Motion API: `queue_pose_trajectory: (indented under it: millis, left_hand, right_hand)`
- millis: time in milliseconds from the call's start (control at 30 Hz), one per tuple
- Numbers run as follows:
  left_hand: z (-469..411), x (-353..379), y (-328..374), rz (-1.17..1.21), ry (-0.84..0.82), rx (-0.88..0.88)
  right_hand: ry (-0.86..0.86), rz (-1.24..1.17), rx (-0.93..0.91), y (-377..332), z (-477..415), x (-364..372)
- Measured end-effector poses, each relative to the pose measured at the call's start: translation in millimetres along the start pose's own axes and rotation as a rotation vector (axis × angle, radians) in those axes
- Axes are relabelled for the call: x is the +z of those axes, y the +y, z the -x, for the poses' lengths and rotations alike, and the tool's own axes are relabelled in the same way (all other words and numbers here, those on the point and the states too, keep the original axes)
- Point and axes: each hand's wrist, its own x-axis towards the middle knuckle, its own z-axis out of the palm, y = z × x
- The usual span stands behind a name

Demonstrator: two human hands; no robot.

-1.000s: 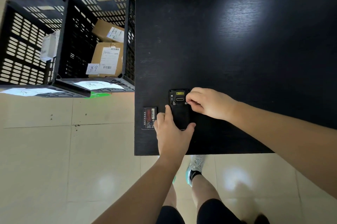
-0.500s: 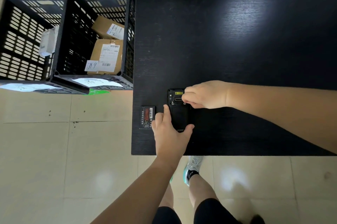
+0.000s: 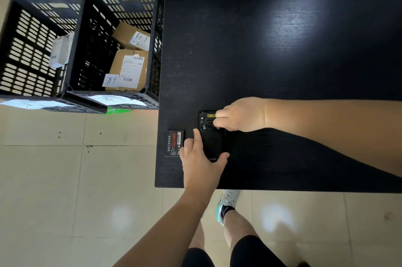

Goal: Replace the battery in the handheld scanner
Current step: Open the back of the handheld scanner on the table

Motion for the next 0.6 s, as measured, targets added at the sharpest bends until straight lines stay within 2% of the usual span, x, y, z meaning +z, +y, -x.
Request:
queue_pose_trajectory:
  millis: [100,200,267,467,600]
  left_hand:
    - [4.7,-0.7,3.0,-0.016,-0.004,-0.001]
    - [10.1,-4.1,7.6,0.056,-0.037,-0.034]
    - [13.2,-6.5,7.8,0.100,-0.056,-0.046]
    - [19.0,-10.8,2.1,0.070,-0.108,0.000]
    - [17.8,-11.6,-2.1,0.073,-0.112,0.023]
  right_hand:
    - [0.112,-0.195,0.219,-19.6,7.2,-1.8]
    - [0.307,-0.719,0.606,-46.8,13.5,5.9]
    - [0.414,-0.906,0.715,-65.4,11.7,11.6]
    - [0.389,-0.996,0.852,-89.5,-3.8,16.5]
    - [0.374,-0.856,0.897,-93.7,-8.7,8.4]
